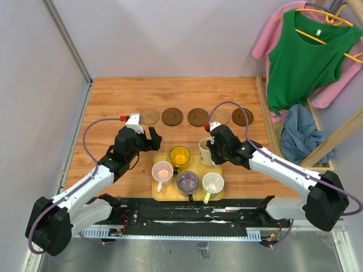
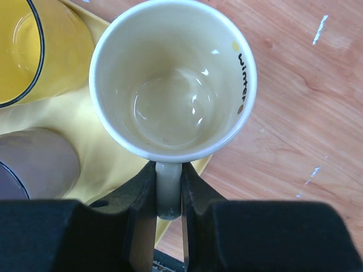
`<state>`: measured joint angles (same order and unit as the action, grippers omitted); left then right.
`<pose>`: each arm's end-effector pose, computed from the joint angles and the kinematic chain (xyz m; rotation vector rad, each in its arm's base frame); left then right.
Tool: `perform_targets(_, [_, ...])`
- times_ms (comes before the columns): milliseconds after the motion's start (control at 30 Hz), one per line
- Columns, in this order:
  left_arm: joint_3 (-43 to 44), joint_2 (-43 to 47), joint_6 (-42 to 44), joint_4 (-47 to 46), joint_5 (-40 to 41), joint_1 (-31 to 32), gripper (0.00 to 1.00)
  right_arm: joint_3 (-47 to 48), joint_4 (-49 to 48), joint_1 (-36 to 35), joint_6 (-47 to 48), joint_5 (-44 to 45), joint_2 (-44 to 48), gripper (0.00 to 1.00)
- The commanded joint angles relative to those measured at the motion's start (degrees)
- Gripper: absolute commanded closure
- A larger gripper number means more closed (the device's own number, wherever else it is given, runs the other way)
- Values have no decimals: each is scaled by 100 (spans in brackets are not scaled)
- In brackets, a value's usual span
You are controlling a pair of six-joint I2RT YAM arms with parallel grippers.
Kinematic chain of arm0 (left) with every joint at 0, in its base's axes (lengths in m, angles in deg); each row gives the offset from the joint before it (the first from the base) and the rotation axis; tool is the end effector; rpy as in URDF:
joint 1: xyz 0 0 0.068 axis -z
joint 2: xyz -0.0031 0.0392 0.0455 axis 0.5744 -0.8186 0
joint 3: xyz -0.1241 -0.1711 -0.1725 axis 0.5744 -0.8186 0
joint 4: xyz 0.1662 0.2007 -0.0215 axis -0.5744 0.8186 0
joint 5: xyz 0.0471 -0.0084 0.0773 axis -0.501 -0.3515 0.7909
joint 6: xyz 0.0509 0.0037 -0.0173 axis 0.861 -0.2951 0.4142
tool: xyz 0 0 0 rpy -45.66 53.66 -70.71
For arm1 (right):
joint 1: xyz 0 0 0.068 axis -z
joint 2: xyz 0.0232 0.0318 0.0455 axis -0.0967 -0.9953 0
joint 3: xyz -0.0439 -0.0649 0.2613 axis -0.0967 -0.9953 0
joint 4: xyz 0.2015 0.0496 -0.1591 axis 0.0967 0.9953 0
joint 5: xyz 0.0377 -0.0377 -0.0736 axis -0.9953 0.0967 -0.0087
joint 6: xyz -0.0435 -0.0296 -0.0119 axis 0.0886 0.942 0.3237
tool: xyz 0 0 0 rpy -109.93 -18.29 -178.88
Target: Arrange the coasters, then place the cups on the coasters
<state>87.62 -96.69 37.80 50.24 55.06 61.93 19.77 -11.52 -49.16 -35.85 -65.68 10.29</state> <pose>0.1969 -0.0945 0.2311 0.0351 1.9655 -0.4061 0.1898 0.1762 0.2431 -0.5388 2.3745 0.3649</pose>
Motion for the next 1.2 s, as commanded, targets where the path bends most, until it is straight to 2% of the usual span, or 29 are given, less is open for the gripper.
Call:
perform_targets(0, [64,33,-1,-257,9,46,9,415,-347,-46,294,807,196,99])
perform_targets(267, [138,-82,37,-319,-14,46,9,645,-567,-32,596,1584,185,99])
perform_targets(400, [160,-146,59,-406,-34,46,9,703,-1047,204,808,1969,181,99])
perform_targets(567, [247,-272,124,-521,-26,46,9,625,-2058,927,992,1971,37,99])
perform_targets(767, [420,-519,205,-680,-15,46,9,827,-2961,1891,1116,1648,-723,99])
perform_targets(933, [611,-853,245,-778,40,37,9,1147,-3321,2584,1131,1187,-1403,99])
perform_targets(1167, [759,-1233,164,-958,8,-42,9,1465,-3596,3150,1120,873,-1936,99])
